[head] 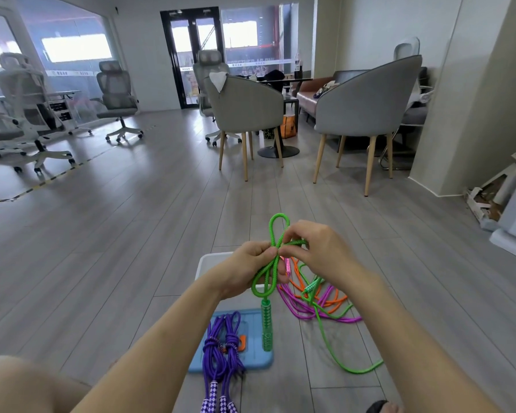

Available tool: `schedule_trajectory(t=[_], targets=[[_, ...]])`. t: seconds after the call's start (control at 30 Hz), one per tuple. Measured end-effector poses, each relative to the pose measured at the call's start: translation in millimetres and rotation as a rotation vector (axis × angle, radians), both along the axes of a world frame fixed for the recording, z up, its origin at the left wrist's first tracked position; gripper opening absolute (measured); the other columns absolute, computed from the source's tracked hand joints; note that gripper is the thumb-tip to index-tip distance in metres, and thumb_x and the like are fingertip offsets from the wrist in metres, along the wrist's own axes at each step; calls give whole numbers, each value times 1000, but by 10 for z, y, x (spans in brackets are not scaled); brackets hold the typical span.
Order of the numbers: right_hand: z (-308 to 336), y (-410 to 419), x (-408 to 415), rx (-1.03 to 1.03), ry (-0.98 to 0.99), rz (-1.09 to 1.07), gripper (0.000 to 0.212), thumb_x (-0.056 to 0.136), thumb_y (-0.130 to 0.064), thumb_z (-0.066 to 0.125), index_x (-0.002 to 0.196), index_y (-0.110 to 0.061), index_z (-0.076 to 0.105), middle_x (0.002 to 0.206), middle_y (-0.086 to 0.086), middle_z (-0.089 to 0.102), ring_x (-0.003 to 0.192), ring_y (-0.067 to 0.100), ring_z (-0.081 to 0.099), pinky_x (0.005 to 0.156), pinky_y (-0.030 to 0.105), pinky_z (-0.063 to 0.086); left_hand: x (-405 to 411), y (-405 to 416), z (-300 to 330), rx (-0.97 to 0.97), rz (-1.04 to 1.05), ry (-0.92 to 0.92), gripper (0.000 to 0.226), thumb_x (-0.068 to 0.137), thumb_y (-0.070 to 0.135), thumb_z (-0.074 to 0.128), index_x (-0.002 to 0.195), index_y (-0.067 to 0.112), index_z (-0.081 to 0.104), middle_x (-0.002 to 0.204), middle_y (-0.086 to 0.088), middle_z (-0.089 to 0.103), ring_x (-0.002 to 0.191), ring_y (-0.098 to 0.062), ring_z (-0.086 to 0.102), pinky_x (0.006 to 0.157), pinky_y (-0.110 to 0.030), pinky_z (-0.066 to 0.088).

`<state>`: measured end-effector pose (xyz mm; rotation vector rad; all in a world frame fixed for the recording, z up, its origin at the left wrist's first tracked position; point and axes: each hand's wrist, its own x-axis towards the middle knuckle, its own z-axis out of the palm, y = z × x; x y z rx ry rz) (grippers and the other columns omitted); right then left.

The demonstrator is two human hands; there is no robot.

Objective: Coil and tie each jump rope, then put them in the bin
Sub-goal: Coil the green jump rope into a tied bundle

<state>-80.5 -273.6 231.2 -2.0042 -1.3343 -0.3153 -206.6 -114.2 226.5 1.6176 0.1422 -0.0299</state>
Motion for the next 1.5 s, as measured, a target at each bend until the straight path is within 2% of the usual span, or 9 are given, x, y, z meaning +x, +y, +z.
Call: schedule_trajectory(t=[0.2,0.3,0.4,0.57,0.67,0.87,1.07,1.3,1.5], targets=[[-100,-42,130,-15,120,-78,16,97,-42,66,92,-27,64,75,-8,63,71,14,59,64,39,50,-18,90,72,69,100,-60,24,112,16,35,103,3,53,77,-4,55,73,-20,63,100,-52,55],[-181,-123,282,68,266,-188,13,102,-28,61,89,-26,64,73,-6,61,68,14,55,60,34,40,16,210,91,-59,316,-157,25,113,15,32,99,7,51,74,-2,48,62,-16,51,76,-37,60],[-267,-156,315,262,463,-338,21,99,-35,65,84,-20,63,68,-5,58,62,13,50,57,31,38,42,246,65,-111,365,-170,26,113,18,30,99,10,51,73,-1,44,58,-13,42,61,-28,46],[-369,61,110,575,770,-356,20,95,-29,71,83,-15,63,67,1,62,63,15,55,63,34,47,84,-2,-39,26,273,-128,25,113,17,31,106,7,52,72,0,47,60,-13,46,65,-29,46],[-339,187,-56,564,804,-268,6,99,-17,63,96,-17,68,78,1,68,66,8,59,59,19,47,128,-76,-59,26,293,-125,26,113,16,32,113,5,55,70,1,47,59,-13,48,66,-30,47],[-326,268,-210,498,768,-100,28,98,-14,63,99,-40,74,82,-3,74,68,23,62,64,39,54,148,-156,-32,-10,298,-158,26,113,14,32,119,4,55,69,0,47,58,-13,48,65,-30,46],[-348,314,-295,512,897,21,13,94,-13,69,104,-17,76,81,11,75,75,32,72,72,47,62,147,-173,-62,10,283,-179,25,112,12,31,115,0,53,70,0,48,60,-12,49,66,-30,47],[-415,352,-321,442,914,71,33,99,-5,59,112,-28,78,99,13,71,81,26,69,74,40,59,174,-142,-112,-24,314,-168,27,113,15,30,113,6,55,71,-1,45,60,-12,46,62,-27,47],[-299,344,-354,258,774,62,31,97,-8,65,114,-33,69,82,-1,66,54,4,57,54,19,45,249,-56,-181,195,489,-135,27,112,21,32,101,9,54,71,0,47,62,-15,46,66,-36,44]])
